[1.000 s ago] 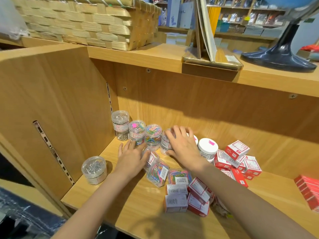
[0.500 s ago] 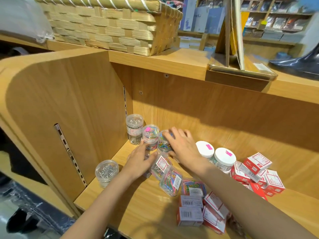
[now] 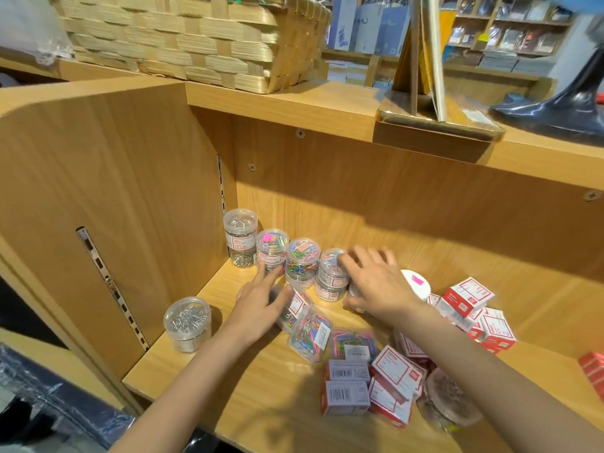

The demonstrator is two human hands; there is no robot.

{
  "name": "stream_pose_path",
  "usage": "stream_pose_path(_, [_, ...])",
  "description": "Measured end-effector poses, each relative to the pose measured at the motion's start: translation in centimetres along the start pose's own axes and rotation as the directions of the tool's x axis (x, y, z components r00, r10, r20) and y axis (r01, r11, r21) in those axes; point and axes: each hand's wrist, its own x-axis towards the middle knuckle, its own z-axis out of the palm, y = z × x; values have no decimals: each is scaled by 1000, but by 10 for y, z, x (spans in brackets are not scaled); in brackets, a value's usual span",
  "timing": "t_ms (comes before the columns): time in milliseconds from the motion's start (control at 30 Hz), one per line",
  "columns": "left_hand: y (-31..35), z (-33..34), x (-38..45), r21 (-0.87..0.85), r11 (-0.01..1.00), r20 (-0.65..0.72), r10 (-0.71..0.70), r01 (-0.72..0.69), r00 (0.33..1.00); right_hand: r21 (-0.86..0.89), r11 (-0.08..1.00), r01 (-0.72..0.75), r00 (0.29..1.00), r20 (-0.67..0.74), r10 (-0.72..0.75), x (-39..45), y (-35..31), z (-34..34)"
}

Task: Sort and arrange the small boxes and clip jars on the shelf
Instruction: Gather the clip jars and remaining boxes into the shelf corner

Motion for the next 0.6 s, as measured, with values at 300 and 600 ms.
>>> stream_pose_path(300, [-5, 3, -7, 88, 994, -106, 73, -64, 992, 43, 998, -36, 996, -77, 39, -3, -1, 4])
stream_pose_path(600, [13, 19, -22, 213, 958, -156, 228, -192, 961, -134, 979, -154, 987, 31, 160, -30, 11, 5])
